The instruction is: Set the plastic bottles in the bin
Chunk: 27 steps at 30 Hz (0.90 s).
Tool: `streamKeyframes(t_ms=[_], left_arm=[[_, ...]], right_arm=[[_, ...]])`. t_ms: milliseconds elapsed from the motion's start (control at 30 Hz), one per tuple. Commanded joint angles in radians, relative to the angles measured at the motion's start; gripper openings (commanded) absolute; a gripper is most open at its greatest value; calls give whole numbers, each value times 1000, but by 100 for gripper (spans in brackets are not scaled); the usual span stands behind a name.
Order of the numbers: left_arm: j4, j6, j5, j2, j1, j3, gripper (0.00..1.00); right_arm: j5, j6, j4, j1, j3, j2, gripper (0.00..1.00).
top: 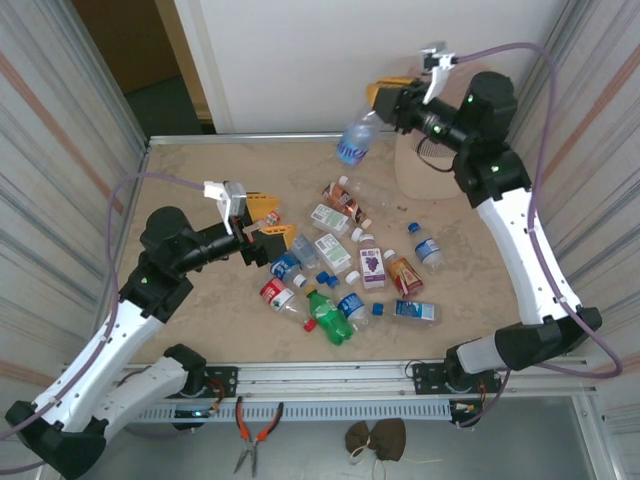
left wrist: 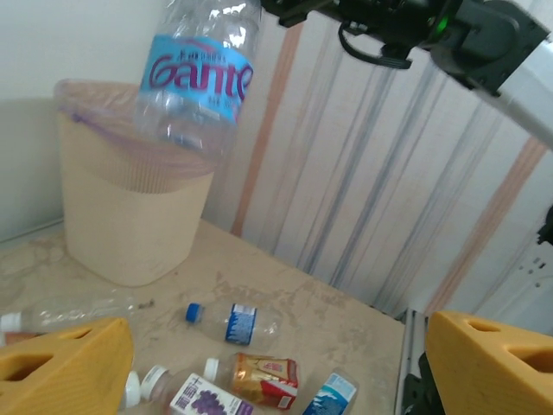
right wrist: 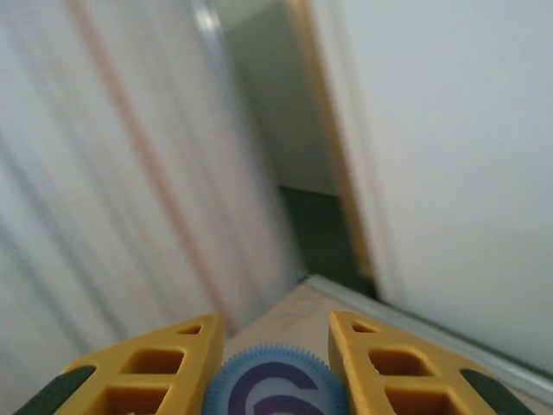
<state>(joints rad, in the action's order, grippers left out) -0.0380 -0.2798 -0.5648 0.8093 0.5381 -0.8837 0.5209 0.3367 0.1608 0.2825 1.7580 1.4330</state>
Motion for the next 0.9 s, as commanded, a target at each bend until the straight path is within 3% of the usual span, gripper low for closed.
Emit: streamKeyframes(t_ms=[0,133,533,867], left_arm=[[47,36,86,-30,4,21,87],[77,36,101,-41,5,29,86],[151,27,225,-65,2,30,83],[163,-4,267,-70,-12,45,76]], right_arm=[[-157,-107,114,-81,83,68,11],[-297,-214,204,-152,237,171,8],[-519,-412,414,-294,710,555,5],[-583,-436,528,-354,758,725,3]])
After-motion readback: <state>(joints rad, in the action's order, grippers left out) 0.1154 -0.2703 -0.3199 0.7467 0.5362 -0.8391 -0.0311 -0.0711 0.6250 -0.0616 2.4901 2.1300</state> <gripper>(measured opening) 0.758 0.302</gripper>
